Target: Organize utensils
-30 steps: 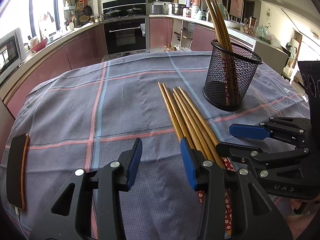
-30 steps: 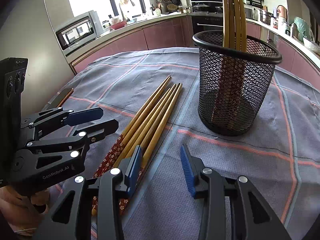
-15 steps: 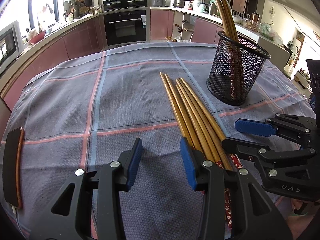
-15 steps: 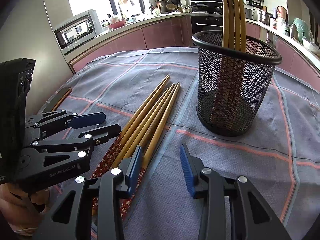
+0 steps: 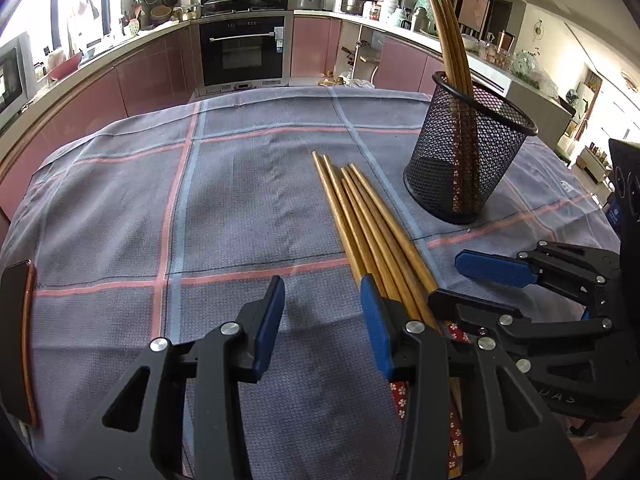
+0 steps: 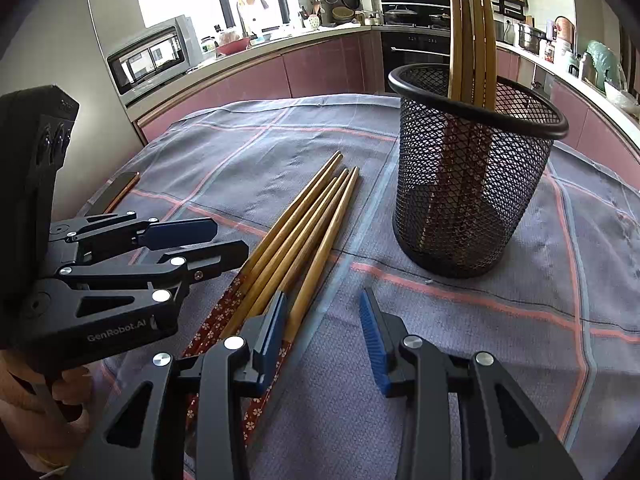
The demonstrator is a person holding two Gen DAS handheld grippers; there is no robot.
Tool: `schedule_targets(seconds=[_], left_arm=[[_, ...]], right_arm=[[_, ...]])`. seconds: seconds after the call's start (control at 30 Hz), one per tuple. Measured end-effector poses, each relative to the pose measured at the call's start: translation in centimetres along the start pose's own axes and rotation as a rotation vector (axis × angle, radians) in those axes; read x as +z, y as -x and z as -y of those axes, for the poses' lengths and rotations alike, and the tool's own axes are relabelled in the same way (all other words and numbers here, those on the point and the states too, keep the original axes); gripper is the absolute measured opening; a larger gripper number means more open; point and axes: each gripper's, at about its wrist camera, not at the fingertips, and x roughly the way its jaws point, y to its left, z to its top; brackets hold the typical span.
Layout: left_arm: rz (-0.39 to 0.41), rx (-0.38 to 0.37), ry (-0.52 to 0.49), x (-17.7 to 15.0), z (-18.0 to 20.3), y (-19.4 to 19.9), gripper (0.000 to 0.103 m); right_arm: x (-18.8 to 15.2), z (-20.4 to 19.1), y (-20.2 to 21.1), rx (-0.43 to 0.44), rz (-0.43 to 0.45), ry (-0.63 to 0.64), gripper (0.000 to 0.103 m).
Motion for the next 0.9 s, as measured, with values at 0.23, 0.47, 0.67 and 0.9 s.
schedule_targets(seconds=[0.23, 0.47, 0.67, 0.9], left_arm=[[-0.003, -0.033, 0.007, 0.2, -0.2, -0.2, 0.04], [-0.022, -0.03, -0.03, 0.2, 0.8, -0.7, 0.04], [-0.03, -0.027, -0.017, 0.3, 0.3, -1.0, 0.041], [-0.035, 0.005, -0.044, 0.1, 0.6, -1.2, 0.039]], right_arm=[[-0.1, 0.1, 0.1, 0.008, 0.008, -0.002, 0.036], [-0.1, 0.0, 0.0, -0.004, 0.008, 0.01, 0.036], [0.0, -0.1, 0.0, -0.009, 0.009, 0.02, 0.036], [-0.1, -0.5, -0.1, -0.037, 0.008, 0.042, 0.036]])
